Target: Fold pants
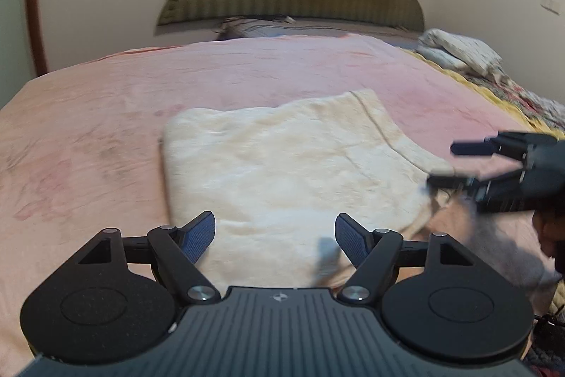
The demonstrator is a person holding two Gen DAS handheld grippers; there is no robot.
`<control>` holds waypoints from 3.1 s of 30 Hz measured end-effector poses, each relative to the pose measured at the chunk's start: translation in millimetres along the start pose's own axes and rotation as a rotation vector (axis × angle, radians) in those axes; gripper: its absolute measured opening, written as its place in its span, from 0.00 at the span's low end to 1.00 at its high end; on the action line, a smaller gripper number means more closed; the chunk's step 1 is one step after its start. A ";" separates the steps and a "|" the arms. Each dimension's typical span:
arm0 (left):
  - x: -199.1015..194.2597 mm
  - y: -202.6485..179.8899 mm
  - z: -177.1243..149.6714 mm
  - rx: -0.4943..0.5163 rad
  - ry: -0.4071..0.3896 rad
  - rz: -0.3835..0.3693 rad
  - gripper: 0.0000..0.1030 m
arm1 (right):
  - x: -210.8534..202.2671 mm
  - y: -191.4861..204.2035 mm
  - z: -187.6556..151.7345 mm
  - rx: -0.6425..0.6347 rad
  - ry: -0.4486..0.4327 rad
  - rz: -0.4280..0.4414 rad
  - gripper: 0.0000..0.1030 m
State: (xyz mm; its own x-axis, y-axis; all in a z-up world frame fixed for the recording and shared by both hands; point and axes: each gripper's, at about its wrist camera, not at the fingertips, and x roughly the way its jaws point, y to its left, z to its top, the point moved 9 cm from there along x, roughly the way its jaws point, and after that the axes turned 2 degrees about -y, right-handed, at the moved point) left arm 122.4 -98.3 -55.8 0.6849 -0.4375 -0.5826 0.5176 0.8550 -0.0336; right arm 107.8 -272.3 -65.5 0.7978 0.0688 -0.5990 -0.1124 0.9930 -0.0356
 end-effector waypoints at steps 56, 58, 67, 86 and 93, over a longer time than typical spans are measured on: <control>81.1 -132.3 6.2 0.241 -0.062 -0.185 0.06 | 5.0 -52.1 -2.0 0.505 0.011 0.145 0.13; 80.9 -130.5 7.3 0.234 -0.056 -0.188 0.06 | 2.5 -54.8 4.6 0.483 -0.020 0.061 0.13; 61.7 -130.1 10.1 0.257 -0.035 -0.223 0.20 | 55.4 -33.5 14.2 0.352 0.096 0.174 0.11; 50.7 -21.0 10.8 0.032 0.034 0.071 0.62 | 36.5 1.0 22.2 0.124 0.056 0.076 0.13; 47.5 -20.4 7.2 -0.011 0.051 0.083 0.69 | 35.7 17.0 11.9 0.103 0.086 0.124 0.14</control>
State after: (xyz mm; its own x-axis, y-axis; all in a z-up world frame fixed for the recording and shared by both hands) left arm 148.1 -138.5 -77.0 0.6978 -0.3508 -0.6245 0.4544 0.8908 0.0073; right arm 141.4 -251.8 -78.0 0.7277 0.1873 -0.6598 -0.1416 0.9823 0.1226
